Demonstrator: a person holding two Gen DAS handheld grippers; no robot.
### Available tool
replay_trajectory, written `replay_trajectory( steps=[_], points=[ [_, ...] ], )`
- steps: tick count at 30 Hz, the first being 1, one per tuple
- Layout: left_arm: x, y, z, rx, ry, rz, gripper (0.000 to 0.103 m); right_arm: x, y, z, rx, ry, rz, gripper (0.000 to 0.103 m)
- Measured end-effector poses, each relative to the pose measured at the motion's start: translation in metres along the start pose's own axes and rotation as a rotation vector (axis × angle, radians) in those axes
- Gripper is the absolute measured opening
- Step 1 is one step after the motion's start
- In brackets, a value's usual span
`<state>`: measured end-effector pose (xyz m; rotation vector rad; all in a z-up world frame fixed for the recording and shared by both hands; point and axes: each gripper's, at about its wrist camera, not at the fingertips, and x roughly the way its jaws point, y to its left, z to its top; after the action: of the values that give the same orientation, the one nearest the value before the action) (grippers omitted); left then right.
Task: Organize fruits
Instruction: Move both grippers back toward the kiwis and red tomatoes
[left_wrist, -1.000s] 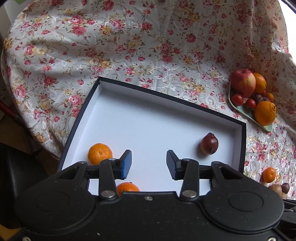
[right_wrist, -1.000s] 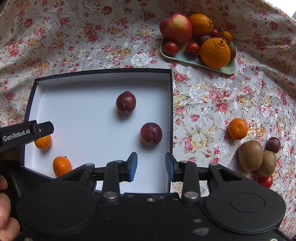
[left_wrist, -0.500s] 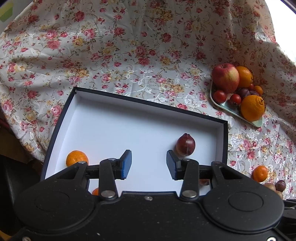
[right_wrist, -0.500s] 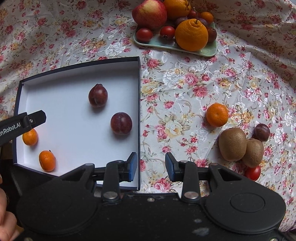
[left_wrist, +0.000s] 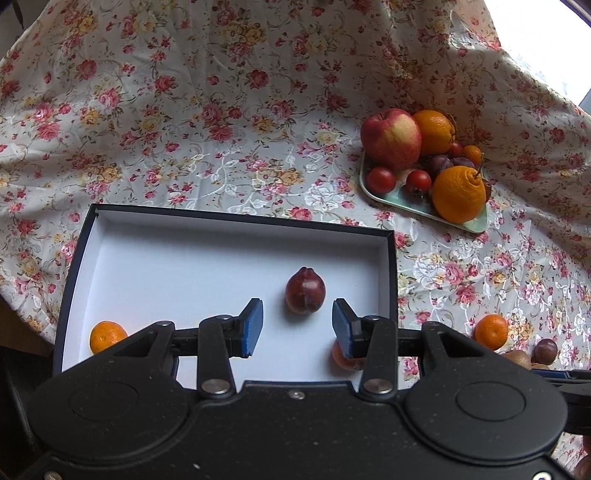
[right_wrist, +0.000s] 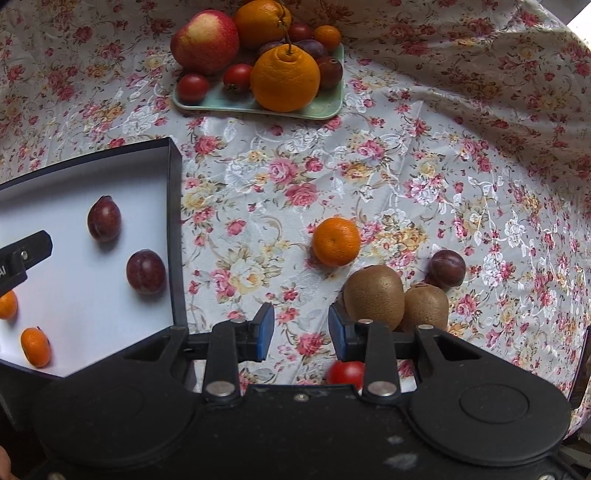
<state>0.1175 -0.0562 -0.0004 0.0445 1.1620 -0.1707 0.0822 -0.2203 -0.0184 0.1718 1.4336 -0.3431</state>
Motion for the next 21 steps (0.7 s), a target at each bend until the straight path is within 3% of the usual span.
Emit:
replay_trajectory(
  steps=[6, 14, 21],
  points=[
    [0.0, -0.031, 0.0, 0.06, 0.013, -0.038, 0.051, 0.0, -0.031, -0.002, 0.047, 0.0, 0.009, 0.033],
    [-0.006, -0.09, -0.011, 0.203, 0.025, -0.121, 0.051, -0.002, -0.111, -0.016, 0.205, 0.008, 0.049, 0.033],
    [0.005, -0.143, -0.024, 0.293, 0.101, -0.167, 0.051, 0.003, -0.166, -0.035, 0.307, 0.02, 0.025, 0.034]
  ],
)
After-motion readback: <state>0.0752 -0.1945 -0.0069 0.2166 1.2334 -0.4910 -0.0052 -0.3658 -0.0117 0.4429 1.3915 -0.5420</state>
